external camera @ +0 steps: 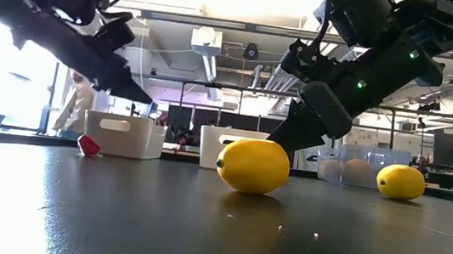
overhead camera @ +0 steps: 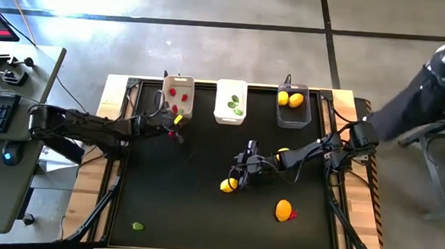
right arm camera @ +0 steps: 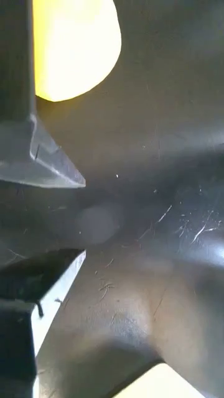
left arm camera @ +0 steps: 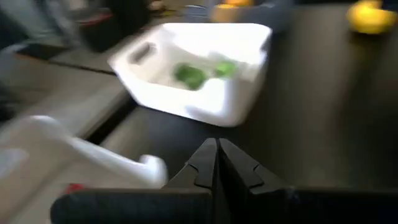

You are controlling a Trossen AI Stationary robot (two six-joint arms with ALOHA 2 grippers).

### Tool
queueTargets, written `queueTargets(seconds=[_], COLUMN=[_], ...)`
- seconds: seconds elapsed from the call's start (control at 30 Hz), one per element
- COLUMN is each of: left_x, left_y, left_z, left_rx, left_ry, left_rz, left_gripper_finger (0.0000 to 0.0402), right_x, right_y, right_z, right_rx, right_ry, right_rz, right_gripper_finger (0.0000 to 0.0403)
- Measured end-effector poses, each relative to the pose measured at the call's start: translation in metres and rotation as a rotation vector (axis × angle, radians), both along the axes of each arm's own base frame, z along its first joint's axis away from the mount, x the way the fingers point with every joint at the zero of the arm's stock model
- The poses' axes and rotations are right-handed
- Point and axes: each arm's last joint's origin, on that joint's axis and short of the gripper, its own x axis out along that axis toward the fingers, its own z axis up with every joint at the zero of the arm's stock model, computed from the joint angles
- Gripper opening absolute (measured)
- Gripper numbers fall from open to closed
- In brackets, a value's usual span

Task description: Sort produce into baskets

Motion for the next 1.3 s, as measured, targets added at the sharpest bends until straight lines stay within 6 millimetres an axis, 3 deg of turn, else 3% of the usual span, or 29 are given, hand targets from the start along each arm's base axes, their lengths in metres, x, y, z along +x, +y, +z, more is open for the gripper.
queueTargets(seconds=[0.17, 0.33, 0.5, 0.63, 0.83, 1.1, 1.3], left_x=[-0.003, -0.008, -0.014, -0.016, -0.016, -0.016, -0.016], left_y=[-0.018, -0.031, -0.041, -0.043, -0.043, -0.043, -0.043], left_z=[-0.010, -0.012, -0.018, -0.021, -0.021, -0.021, -0.021], left_rx=[-0.045, -0.044, -0.055, -0.060, -0.059, -0.059, -0.060], left_ry=[-0.022, -0.130, -0.169, -0.155, -0.156, -0.156, -0.155], left_rz=[-0.177, -0.254, -0.344, -0.356, -0.357, -0.357, -0.356], left_gripper_finger=[0.0001, 0.0000, 0.0000, 0.0000, 0.0000, 0.0000, 0.0000], right_x=[0.001, 0.012, 0.024, 0.028, 0.030, 0.026, 0.033], right_y=[0.001, 0.004, 0.007, 0.016, 0.037, 0.051, 0.051], right_z=[0.001, 0.015, 0.037, 0.053, 0.070, 0.070, 0.060], right_rx=[0.020, 0.008, -0.003, -0.003, -0.002, 0.033, 0.059], right_ry=[0.015, 0.092, 0.160, 0.209, 0.215, 0.210, 0.216], right_rz=[0.025, 0.028, 0.032, 0.074, 0.124, 0.133, 0.157], right_gripper_finger=[0.0096, 0.0030, 0.0018, 0.0048, 0.0146, 0.0290, 0.0320])
